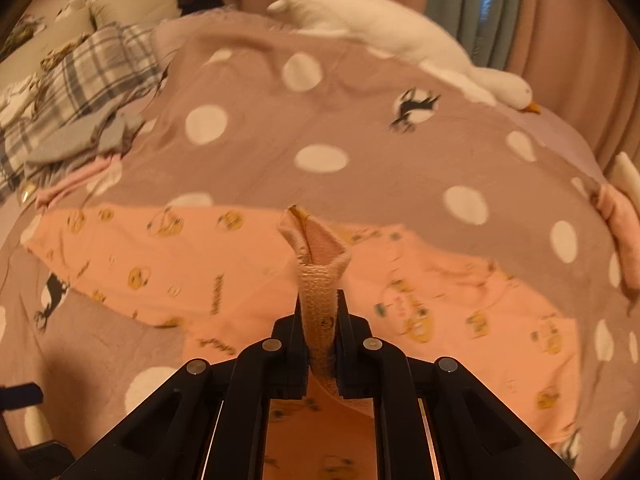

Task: Fold small clothes
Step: 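Carry the sleeve with the right gripper across the shirt body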

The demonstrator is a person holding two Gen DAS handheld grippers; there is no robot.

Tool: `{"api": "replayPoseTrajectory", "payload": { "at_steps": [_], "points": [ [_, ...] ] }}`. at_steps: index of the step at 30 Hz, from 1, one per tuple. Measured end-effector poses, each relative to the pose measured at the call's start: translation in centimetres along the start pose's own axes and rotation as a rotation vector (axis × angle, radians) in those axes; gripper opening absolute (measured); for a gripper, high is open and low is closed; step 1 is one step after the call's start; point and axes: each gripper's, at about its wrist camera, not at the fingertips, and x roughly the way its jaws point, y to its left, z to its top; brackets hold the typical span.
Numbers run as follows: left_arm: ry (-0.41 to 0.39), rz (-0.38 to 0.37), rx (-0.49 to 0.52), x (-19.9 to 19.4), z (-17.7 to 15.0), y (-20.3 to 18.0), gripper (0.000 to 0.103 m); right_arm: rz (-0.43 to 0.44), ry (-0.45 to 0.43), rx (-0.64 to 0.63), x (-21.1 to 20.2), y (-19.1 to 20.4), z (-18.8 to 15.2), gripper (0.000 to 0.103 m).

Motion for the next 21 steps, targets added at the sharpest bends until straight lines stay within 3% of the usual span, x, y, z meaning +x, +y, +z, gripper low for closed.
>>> {"api": "replayPoseTrajectory", "payload": {
  "at_steps": [3, 5, 7, 8, 13, 15, 18, 21],
  "points": [
    [-0.004, 0.003, -0.008, -0.1, 0.1, 0.5, 0.103, 0.035, 0.037, -0.005, 0.9, 0.8, -0.6, 0.011],
    [-0.006, 0.002, -0.016, -0.1, 0.3, 0.8, 0.103, 0.083, 0.076, -0.008, 1.1, 1.2, -0.8, 0.019],
    [-0.007, -0.001, -0.031, -0.1, 0.4, 1.3, 0.103, 0.155, 0.086, 0.006, 0.7, 1.3, -0.8, 0.053],
    [-0.007, -0.005, -0.039, -0.2, 0.5, 1.5, 0.103, 0.193, 0.073, 0.014, 0.1, 1.2, -0.8, 0.057],
    [-0.026, -0.038, -0.066, -0.6, 0.7, 2.6, 0.103, 0.386, -0.027, 0.131, -4.0, -2.0, -0.2, 0.062],
    [-0.033, -0.043, -0.078, -0.6, 0.8, 2.9, 0.103, 0.388, -0.054, 0.213, -4.5, -4.2, -0.2, 0.066],
    [-0.037, -0.064, -0.104, -0.5, 0.9, 3.5, 0.102, 0.294, -0.021, 0.268, -3.3, -5.7, -0.7, 0.065],
    [-0.034, -0.075, -0.12, -0.2, 1.2, 3.9, 0.102, 0.282, 0.032, 0.264, -1.3, -5.3, -1.3, 0.041]
  ]
}}
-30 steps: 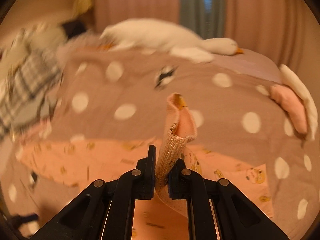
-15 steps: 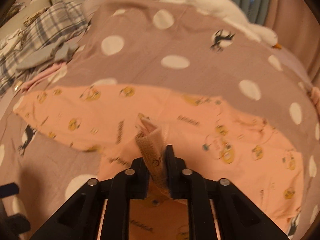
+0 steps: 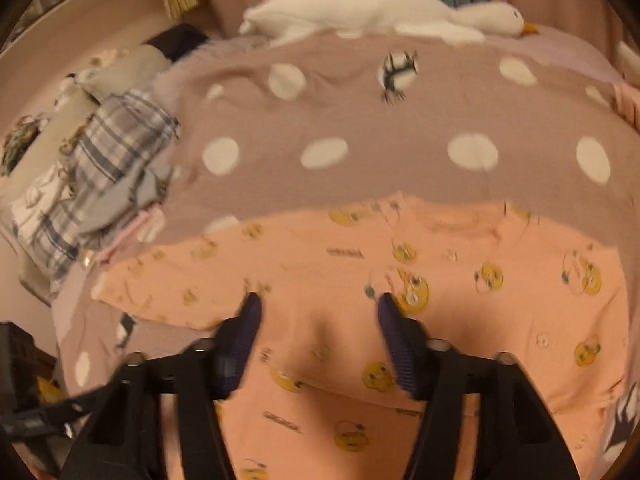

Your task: Fold small clothes

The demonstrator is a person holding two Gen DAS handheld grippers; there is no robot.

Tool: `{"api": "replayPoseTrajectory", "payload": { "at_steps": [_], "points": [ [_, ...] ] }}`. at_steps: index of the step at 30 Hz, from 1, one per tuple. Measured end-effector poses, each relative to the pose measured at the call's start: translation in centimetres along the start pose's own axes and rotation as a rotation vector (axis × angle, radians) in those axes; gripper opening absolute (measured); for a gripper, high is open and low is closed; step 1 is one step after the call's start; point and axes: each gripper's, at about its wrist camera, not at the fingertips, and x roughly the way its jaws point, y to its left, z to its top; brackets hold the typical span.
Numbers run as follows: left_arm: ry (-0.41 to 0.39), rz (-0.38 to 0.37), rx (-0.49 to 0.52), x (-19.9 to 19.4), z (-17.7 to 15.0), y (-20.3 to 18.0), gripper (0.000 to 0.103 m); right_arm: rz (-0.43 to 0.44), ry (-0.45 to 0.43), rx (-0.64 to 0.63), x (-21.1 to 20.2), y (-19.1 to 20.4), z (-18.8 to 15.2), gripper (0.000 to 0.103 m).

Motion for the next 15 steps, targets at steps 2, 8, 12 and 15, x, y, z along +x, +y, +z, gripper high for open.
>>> {"api": "replayPoseTrajectory", "payload": {
  "at_steps": [2, 8, 12, 15],
  "points": [
    [-0.001, -0.003, -0.009, 0.1, 0.2, 0.3, 0.102, -0.024, 0.013, -0.035, 1.6, 1.2, -0.8, 0.032],
    [0.007, -0.008, -0.017, 0.2, 0.3, 0.4, 0.102, 0.0, 0.097, -0.113, 6.2, 4.5, -2.1, 0.019],
    [0.025, -0.049, 0.033, 0.9, 0.6, -1.6, 0.102, 0.139, 0.116, -0.179, 5.3, 5.9, -2.8, 0.019],
    [0.026, -0.106, 0.102, 1.8, 1.2, -4.5, 0.102, 0.162, 0.052, -0.198, 2.0, 5.4, -3.1, 0.019]
  ]
}}
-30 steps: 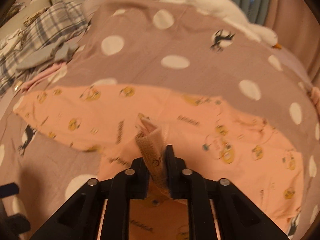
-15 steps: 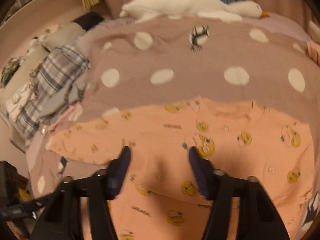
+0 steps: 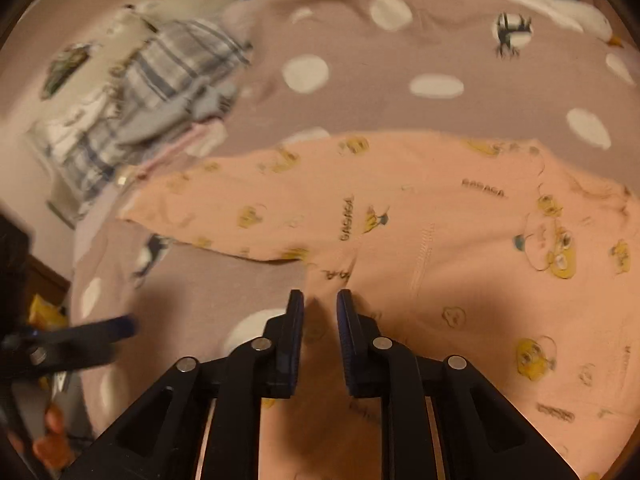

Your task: Fold small clothes

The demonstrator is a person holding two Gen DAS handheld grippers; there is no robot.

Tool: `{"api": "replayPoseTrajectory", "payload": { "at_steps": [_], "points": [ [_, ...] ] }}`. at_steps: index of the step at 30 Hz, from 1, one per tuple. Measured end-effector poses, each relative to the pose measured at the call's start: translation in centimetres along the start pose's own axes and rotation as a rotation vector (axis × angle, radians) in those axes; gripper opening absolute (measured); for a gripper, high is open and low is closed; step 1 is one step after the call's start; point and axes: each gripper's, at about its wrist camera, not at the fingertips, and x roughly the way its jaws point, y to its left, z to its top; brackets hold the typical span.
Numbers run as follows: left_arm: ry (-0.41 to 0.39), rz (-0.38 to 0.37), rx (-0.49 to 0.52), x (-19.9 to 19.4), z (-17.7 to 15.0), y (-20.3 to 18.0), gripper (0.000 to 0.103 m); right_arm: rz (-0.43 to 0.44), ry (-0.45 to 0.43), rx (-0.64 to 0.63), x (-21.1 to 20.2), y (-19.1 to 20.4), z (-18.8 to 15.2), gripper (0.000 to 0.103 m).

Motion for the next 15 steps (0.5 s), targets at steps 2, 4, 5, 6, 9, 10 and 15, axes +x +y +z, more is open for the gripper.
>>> {"api": "replayPoseTrajectory", "payload": {
  "at_steps": [2, 4, 5, 6, 9, 10, 15],
  "points": [
    [0.007, -0.047, 0.055, 1.2, 0.6, -2.4, 0.102, -0.007, -0.039, 0.044, -2.5, -1.6, -0.5, 0.019],
    [0.029, -0.093, 0.104, 2.7, 0.9, -4.8, 0.102, -0.043, -0.092, 0.113, -5.2, -4.3, -1.3, 0.019],
    [0.043, -0.114, 0.123, 3.4, 1.1, -5.7, 0.102, -0.06, -0.107, 0.145, -6.0, -5.5, -1.6, 0.019],
    [0.069, -0.154, 0.149, 4.6, 1.1, -7.1, 0.102, -0.08, -0.124, 0.19, -7.0, -7.2, -2.0, 0.019],
    [0.135, -0.239, 0.173, 7.5, 1.2, -9.3, 0.101, -0.123, -0.148, 0.354, -9.0, -12.6, -3.4, 0.019],
    [0.151, -0.258, 0.175, 8.5, 1.2, -9.9, 0.101, -0.116, -0.165, 0.416, -9.7, -14.4, -3.9, 0.019],
    [0.191, -0.285, 0.168, 12.3, 1.5, -11.0, 0.091, -0.037, -0.226, 0.637, -11.0, -19.9, -6.6, 0.019]
  ]
}}
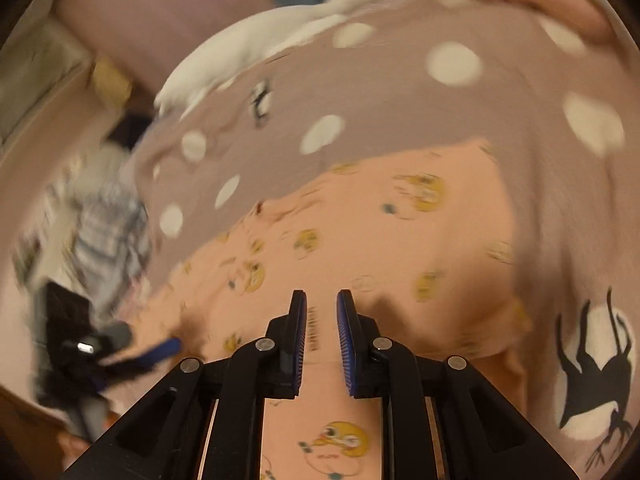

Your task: Fold small clothes

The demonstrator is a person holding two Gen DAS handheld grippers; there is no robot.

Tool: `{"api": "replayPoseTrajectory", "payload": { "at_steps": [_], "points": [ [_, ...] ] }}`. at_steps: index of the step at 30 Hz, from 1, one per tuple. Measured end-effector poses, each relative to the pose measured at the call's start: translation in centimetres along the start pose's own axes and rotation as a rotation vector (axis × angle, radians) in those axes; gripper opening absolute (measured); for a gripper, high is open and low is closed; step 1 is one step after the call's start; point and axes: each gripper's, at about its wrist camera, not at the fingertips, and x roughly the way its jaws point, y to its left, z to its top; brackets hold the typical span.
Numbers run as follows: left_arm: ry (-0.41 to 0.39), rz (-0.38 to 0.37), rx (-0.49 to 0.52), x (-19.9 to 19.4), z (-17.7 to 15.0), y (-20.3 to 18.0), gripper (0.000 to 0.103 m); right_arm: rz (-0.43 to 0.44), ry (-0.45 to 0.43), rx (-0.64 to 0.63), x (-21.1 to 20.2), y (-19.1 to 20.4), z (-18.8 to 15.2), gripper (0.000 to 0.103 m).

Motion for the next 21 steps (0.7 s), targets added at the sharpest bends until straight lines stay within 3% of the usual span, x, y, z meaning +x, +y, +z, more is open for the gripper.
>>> {"api": "replayPoseTrajectory", "payload": {
  "at_steps": [3, 4, 6, 9, 10, 12, 13, 14, 15, 18, 21],
  "points": [
    [0.02, 0.072, -0.024, 0.9, -0.3, 2.0, 0.087, -0.091, 0.012, 0.032, 0.0, -2.4, -0.4, 0.019],
    [0.02, 0.08, -0.029, 0.8, -0.4, 2.5, 0.076, -0.13, 0.004, 0.035, -0.3, -3.1, -0.6, 0.019],
    [0.013, 0.055, -0.045, 0.3, -0.5, 3.6, 0.065, -0.13, -0.034, 0.085, -1.4, -4.6, -0.7, 0.015],
    [0.01, 0.007, -0.067, -0.7, -0.7, 4.4, 0.064, -0.086, -0.086, 0.214, -3.3, -7.7, -0.9, 0.008],
    [0.01, 0.002, -0.065, -1.0, -0.8, 4.4, 0.064, -0.139, -0.1, 0.218, -3.7, -7.8, -1.0, 0.008],
    [0.01, -0.003, -0.058, -1.7, -1.1, 4.2, 0.066, -0.224, -0.112, 0.211, -4.5, -7.8, -1.1, 0.008],
    [0.01, -0.006, -0.055, -2.1, -1.3, 4.0, 0.072, -0.196, -0.119, 0.227, -5.3, -8.1, -1.1, 0.008],
    [0.003, 0.011, -0.045, -2.7, -1.5, 3.8, 0.086, -0.172, -0.131, 0.222, -5.8, -7.7, -1.2, 0.008],
    [-0.026, 0.057, -0.024, -3.8, -1.8, 3.6, 0.09, -0.158, -0.154, 0.194, -6.7, -6.9, -1.3, 0.008],
    [-0.078, 0.059, -0.028, -6.8, -2.4, 4.6, 0.092, -0.146, -0.185, 0.132, -8.0, -5.2, -1.8, 0.009],
    [-0.144, 0.056, -0.105, -10.4, -2.9, 7.2, 0.093, -0.113, -0.196, 0.087, -9.0, -3.8, -2.9, 0.019]
  ]
}}
